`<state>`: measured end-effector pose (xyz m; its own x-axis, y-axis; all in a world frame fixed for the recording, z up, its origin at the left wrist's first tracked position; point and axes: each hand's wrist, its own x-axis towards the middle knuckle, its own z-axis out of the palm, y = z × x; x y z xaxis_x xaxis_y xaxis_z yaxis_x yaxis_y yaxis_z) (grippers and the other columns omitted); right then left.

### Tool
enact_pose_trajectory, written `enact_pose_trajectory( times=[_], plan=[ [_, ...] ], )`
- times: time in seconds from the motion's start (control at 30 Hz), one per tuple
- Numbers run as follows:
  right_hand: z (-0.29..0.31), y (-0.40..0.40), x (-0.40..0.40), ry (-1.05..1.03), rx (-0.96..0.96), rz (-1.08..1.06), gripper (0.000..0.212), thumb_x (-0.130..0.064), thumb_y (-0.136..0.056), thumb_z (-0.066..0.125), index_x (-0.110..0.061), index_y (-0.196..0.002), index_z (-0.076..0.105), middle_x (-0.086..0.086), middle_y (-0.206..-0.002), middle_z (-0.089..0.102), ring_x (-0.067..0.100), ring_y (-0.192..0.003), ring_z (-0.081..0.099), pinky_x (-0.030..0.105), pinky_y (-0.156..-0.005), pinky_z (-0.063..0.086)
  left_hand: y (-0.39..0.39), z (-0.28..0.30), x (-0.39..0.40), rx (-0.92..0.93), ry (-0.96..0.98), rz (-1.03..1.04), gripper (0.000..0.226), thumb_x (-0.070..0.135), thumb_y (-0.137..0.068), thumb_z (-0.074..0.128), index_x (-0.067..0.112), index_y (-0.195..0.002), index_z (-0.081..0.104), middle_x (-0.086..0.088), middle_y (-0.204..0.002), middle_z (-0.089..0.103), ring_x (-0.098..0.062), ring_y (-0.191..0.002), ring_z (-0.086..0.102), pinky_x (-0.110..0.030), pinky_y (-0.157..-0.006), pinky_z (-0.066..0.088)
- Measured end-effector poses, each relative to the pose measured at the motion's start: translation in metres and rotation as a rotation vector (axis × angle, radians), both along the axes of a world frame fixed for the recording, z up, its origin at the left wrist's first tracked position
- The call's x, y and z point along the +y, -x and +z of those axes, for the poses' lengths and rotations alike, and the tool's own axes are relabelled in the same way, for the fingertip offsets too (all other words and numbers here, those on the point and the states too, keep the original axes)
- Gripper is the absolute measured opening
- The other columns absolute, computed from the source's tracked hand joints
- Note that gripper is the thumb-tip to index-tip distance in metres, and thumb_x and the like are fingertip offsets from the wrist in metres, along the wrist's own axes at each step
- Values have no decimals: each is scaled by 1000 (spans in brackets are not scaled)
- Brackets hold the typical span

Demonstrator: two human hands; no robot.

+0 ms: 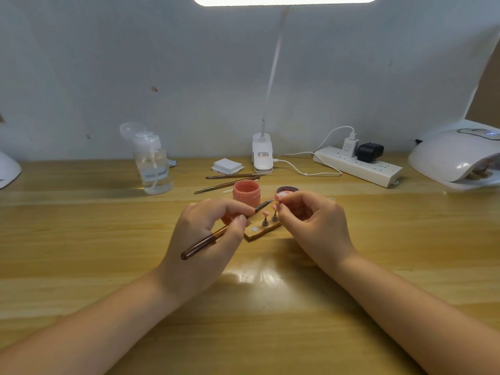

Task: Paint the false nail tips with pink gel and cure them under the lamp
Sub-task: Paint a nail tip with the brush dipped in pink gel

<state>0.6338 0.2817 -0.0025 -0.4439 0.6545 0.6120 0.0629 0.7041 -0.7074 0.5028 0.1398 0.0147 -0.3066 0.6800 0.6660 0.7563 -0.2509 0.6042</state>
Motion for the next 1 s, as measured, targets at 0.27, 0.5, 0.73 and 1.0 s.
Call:
enact_pose_trajectory(
  times=[0.27, 0.5, 0.73, 1.0],
  plan=[
    [1, 0, -1, 10, -2, 0, 9, -8, -83, 71, -11, -91, 74, 1, -77, 72, 9, -70, 67, 28, -69, 57, -2, -1, 1, 11, 9, -10, 29, 38, -85, 50, 23, -99, 71, 10, -89, 71, -12, -90, 66, -47, -84, 49],
    [2, 0, -2, -4, -12, -5, 9, -8, -83, 71, -11, -92, 74, 0, -78, 72, 8, -70, 67, 28, -70, 57, -2, 2, 0, 22, -12, -43, 27, 35, -87, 53, 22, -102, 71, 10, -90, 71, -12, -88, 64, -31, -81, 47],
    [1, 0, -1, 0, -15, -7, 10, -10, -84, 71, -12, -93, 73, 0, -78, 72, 8, -70, 66, 28, -69, 57, 1, 1, -1, 16, -30, -42, 28, 32, -86, 52, 18, -99, 73, 6, -88, 71, -13, -89, 64, -17, -77, 46],
    [2, -1, -1, 64, -11, -41, 7, -11, -84, 70, -15, -89, 72, -2, -74, 70, 7, -69, 65, 32, -69, 56, 0, -2, 1, -139, -11, -14, 17, 24, -86, 56, 18, -93, 70, 10, -81, 70, -7, -84, 65, -10, -70, 45]
  ],
)
